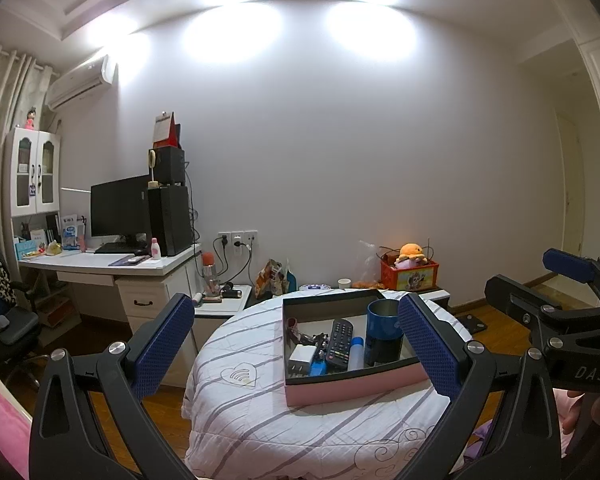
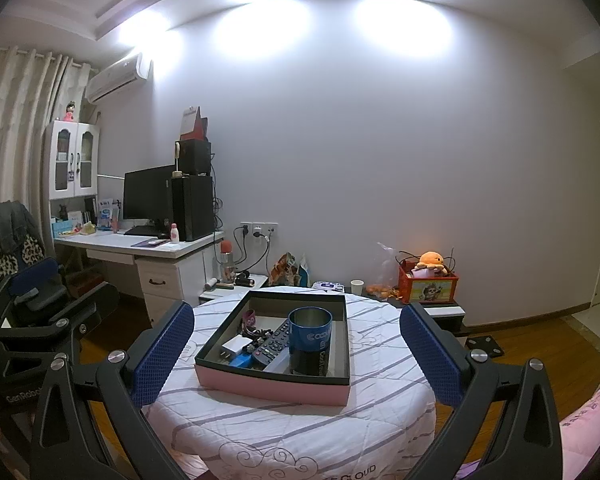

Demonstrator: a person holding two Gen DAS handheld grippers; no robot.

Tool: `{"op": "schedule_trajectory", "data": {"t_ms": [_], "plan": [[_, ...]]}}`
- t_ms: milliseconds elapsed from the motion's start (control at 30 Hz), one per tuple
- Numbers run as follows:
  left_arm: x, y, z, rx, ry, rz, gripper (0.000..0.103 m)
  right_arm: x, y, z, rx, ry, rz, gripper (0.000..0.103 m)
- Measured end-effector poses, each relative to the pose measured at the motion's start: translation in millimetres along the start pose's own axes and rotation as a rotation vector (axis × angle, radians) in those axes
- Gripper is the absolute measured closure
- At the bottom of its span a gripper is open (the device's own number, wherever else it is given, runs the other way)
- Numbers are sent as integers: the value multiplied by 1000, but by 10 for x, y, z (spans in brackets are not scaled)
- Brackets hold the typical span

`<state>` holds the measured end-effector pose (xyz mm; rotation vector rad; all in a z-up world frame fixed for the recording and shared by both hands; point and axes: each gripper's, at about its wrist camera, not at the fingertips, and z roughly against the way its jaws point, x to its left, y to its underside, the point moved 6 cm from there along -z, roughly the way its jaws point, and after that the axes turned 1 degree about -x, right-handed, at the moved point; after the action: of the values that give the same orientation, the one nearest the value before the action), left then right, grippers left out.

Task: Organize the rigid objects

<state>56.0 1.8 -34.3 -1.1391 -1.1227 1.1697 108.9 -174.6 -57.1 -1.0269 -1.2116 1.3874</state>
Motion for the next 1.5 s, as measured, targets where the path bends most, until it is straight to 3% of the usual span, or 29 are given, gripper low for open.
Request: {"op": "schedule_trajectory", "data": {"t_ms": [1500], "plan": [[62,113,21,6,1,3,0,-28,23,-19,10,0,7,0]]}}
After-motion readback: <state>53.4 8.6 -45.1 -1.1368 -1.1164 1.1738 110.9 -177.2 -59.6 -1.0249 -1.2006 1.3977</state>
